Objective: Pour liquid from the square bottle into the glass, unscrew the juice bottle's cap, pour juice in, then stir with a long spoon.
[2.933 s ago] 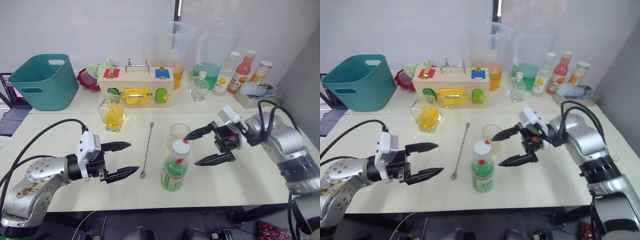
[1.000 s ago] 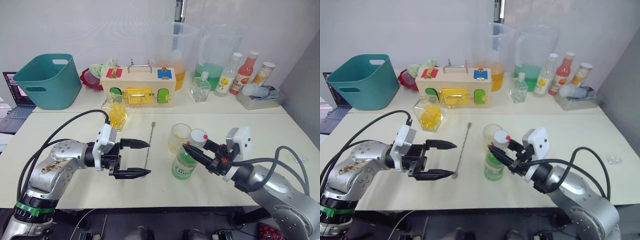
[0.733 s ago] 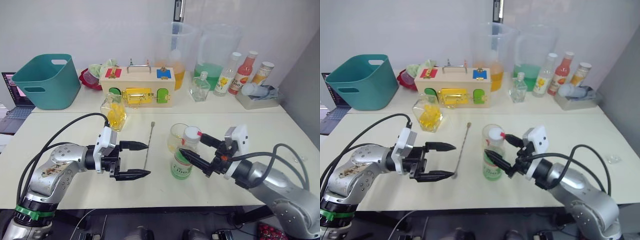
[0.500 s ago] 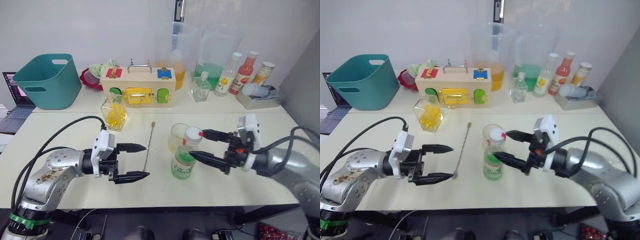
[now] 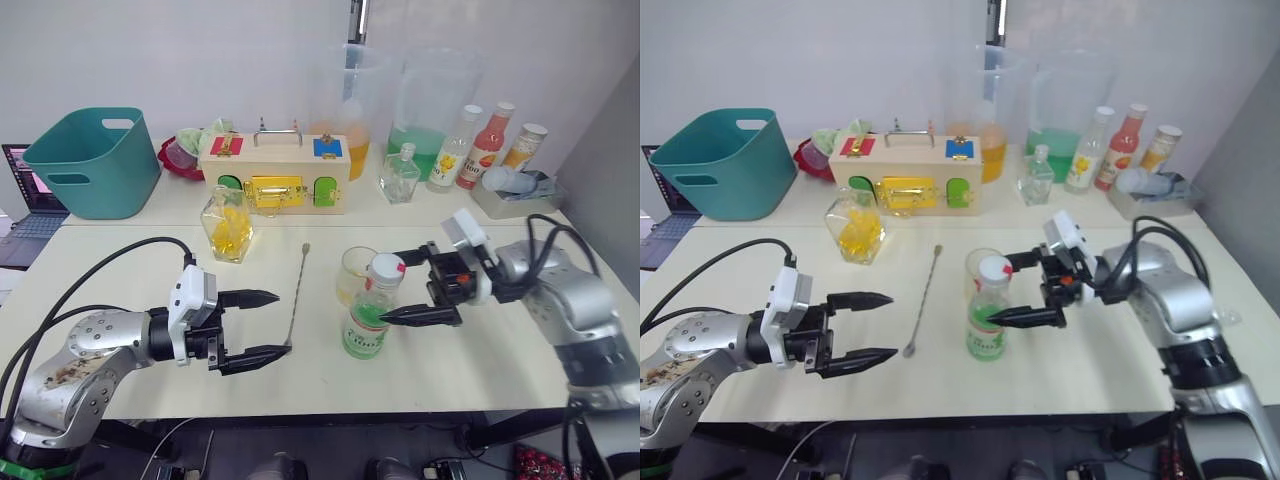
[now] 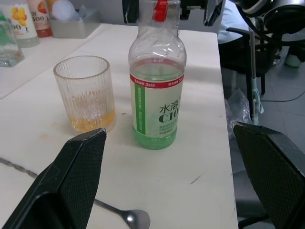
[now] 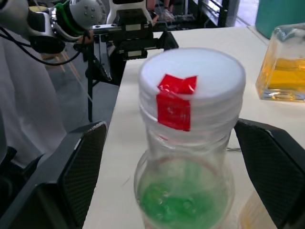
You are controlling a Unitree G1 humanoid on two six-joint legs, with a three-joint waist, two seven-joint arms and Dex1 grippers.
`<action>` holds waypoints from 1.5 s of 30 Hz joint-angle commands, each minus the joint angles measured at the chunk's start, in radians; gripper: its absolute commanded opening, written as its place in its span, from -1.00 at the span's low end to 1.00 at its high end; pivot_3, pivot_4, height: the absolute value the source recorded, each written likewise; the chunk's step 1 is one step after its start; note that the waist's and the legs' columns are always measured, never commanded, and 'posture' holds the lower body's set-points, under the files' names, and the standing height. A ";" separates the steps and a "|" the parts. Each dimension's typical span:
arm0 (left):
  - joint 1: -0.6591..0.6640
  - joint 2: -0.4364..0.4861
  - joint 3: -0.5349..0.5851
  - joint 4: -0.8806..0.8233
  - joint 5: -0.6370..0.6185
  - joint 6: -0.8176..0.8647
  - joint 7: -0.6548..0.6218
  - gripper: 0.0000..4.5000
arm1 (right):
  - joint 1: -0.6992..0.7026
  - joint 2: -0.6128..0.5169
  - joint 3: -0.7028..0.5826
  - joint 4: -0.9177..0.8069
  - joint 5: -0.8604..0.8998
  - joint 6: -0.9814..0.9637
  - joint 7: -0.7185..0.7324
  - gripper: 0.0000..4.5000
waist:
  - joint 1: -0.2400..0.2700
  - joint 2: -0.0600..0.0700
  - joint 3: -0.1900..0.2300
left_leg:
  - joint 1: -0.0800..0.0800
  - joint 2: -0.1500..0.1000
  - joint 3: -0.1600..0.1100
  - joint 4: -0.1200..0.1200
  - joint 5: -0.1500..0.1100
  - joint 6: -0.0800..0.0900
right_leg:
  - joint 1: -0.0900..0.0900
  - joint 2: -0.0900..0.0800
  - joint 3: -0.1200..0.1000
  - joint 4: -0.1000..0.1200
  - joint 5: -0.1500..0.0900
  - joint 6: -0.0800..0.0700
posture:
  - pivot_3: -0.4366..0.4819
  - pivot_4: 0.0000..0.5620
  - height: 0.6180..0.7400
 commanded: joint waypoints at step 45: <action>-0.187 -0.034 -0.106 0.174 0.040 -0.072 -0.132 1.00 | 0.354 0.091 -0.165 -0.606 0.056 0.264 -0.627 0.50 | 0.002 0.000 0.000 | 0.000 0.000 0.000 -0.003 0.001 -0.003 | -0.001 0.001 0.000 0.000 0.000 0.000 | -0.05 -0.47 1.00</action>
